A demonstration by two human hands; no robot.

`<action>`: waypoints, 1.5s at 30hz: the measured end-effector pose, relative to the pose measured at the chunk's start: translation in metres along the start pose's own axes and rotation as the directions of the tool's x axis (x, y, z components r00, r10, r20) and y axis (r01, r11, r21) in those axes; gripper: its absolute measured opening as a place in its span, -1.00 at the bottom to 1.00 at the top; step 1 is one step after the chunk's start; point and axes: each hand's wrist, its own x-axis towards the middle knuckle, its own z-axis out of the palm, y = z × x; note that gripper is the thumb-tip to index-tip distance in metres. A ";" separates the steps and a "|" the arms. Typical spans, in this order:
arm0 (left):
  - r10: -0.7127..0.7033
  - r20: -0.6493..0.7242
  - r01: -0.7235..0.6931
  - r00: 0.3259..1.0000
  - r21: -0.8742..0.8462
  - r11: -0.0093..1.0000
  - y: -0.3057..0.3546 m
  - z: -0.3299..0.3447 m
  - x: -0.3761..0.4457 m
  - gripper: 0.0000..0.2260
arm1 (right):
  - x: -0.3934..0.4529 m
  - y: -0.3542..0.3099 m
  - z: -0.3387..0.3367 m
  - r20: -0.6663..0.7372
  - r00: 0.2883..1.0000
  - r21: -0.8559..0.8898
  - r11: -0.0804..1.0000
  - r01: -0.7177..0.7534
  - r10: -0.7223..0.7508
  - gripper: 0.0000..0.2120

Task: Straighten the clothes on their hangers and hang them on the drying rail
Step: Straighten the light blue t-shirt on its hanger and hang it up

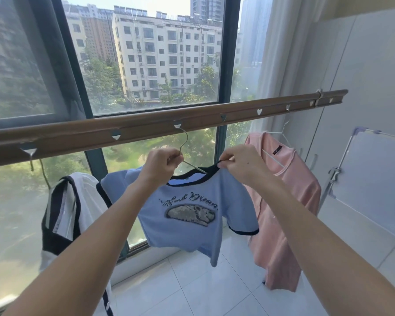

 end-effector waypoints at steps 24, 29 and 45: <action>-0.171 0.160 0.142 0.972 0.179 0.973 -0.055 -0.073 -0.039 -0.87 | 0.002 -0.005 0.047 0.193 0.981 0.000 0.999 0.032 -0.032 -0.83; -0.064 0.062 0.052 0.996 0.187 0.981 -0.055 -0.076 -0.043 -0.90 | 0.003 -0.006 0.050 0.189 0.981 0.030 0.999 0.033 -0.038 -0.83; -0.412 0.310 0.169 0.857 0.587 0.792 -0.087 -0.088 -0.050 -0.87 | 0.003 0.000 0.047 0.143 0.989 -0.002 0.999 0.050 -0.049 -0.81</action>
